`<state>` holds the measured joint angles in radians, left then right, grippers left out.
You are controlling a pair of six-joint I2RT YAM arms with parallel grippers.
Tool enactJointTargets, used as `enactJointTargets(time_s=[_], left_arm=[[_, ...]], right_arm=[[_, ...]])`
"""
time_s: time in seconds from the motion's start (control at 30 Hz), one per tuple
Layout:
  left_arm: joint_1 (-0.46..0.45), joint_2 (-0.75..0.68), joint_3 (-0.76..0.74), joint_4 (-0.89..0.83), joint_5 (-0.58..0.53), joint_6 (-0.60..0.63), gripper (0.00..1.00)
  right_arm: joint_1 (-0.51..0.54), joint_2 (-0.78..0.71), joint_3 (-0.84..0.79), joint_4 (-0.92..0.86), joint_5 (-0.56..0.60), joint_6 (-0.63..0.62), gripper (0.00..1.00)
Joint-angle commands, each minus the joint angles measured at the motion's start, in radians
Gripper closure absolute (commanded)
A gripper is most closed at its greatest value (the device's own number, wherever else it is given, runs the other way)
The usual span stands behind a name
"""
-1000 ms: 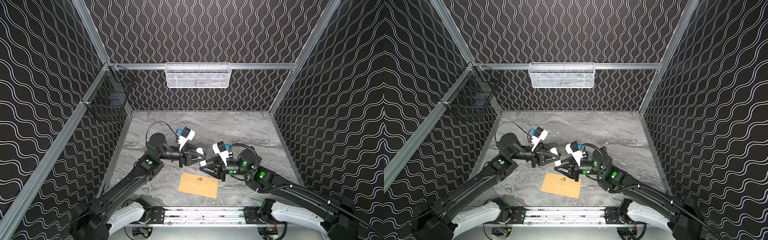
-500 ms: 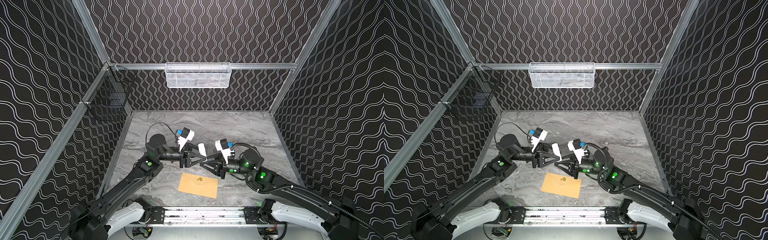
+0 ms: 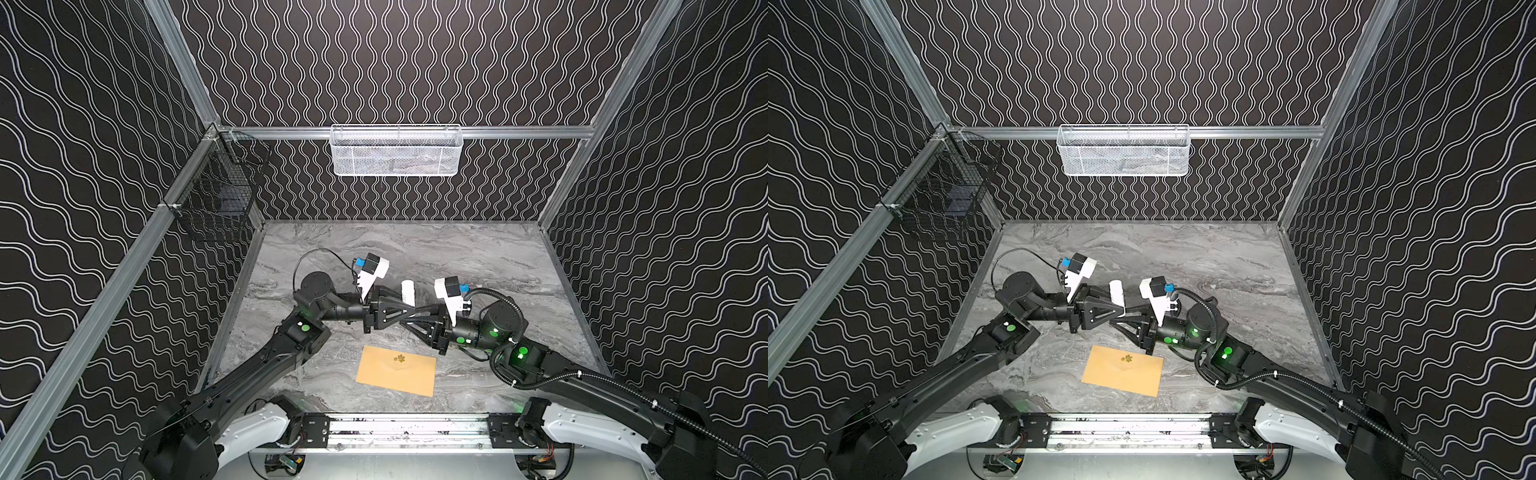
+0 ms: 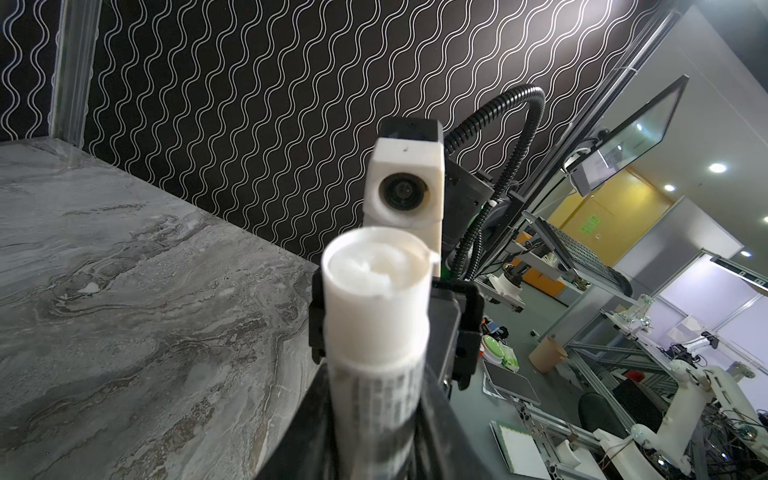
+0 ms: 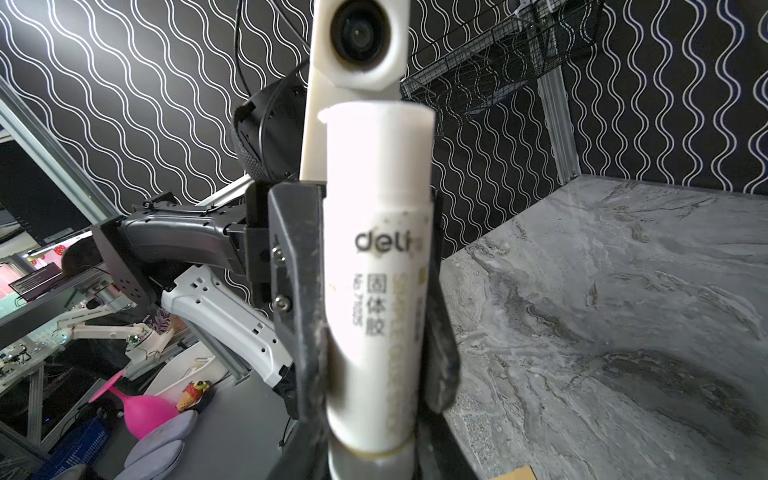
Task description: Place the letter into the envelope and seal it
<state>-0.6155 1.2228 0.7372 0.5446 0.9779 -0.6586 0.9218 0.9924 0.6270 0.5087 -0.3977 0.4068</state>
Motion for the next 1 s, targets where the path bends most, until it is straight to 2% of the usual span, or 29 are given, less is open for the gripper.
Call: enactJointTargets(time_s=[0.0, 0.17, 0.37, 0.6, 0.87, 0.97], left_arm=[[-0.008, 0.003, 0.006, 0.054, 0.016, -0.015, 0.76], [-0.014, 0.001, 0.007, 0.055, 0.016, -0.018, 0.81], [-0.023, -0.003, 0.006, 0.058, 0.012, -0.016, 0.72], [-0.027, -0.003, 0.008, 0.054, 0.014, -0.009, 0.78], [-0.029, -0.014, 0.010, 0.034, 0.010, 0.013, 0.71], [-0.030, -0.014, 0.010, 0.029, 0.013, 0.019, 0.72]], right_arm=[[0.002, 0.005, -0.007, 0.045, 0.024, 0.006, 1.00], [0.002, 0.010, 0.001, 0.035, 0.037, 0.003, 1.00], [0.008, 0.024, 0.005, 0.040, 0.043, 0.002, 1.00], [0.008, 0.029, 0.007, 0.042, 0.046, 0.001, 1.00], [0.008, 0.036, 0.008, 0.045, 0.043, 0.006, 1.00], [0.008, 0.039, 0.010, 0.047, 0.039, 0.006, 1.00]])
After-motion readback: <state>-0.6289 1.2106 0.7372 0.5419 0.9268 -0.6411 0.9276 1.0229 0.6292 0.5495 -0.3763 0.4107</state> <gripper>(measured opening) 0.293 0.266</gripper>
